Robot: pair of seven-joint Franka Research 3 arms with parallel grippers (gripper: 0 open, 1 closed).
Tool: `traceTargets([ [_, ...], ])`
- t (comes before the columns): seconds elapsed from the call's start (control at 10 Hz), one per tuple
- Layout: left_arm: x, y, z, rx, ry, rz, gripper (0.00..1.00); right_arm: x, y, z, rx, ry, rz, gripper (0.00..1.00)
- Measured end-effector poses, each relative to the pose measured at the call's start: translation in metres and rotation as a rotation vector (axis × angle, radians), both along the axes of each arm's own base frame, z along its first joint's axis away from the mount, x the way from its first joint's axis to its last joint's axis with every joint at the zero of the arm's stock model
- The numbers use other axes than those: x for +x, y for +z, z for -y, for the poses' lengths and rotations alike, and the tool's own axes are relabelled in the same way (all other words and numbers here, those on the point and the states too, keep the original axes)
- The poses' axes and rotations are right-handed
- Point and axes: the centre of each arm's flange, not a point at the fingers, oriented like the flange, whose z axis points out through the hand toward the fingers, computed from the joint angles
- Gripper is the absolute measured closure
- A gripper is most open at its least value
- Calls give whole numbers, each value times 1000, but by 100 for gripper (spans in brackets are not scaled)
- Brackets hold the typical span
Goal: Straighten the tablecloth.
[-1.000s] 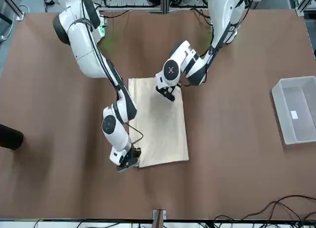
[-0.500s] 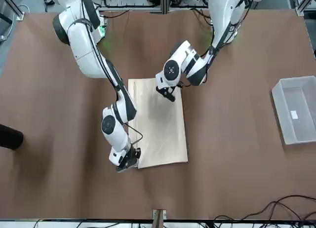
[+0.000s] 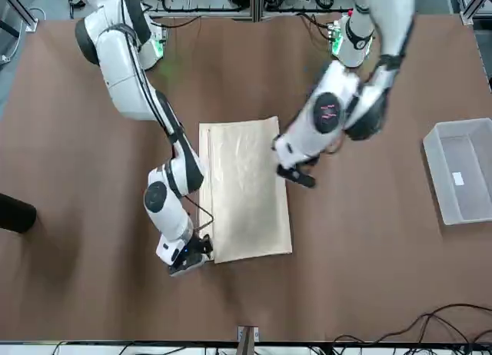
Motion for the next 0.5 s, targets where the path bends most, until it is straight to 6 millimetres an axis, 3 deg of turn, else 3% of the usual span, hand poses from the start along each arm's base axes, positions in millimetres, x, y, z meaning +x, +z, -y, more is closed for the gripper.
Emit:
traceTargets([
  [0.2,27,41,-41,-25,79,66,0,-8,16,19,-39,1,-74,21],
  [0.5,50,86,-112,-3,180,156,0,-55,44,34,4,-42,-219,21],
])
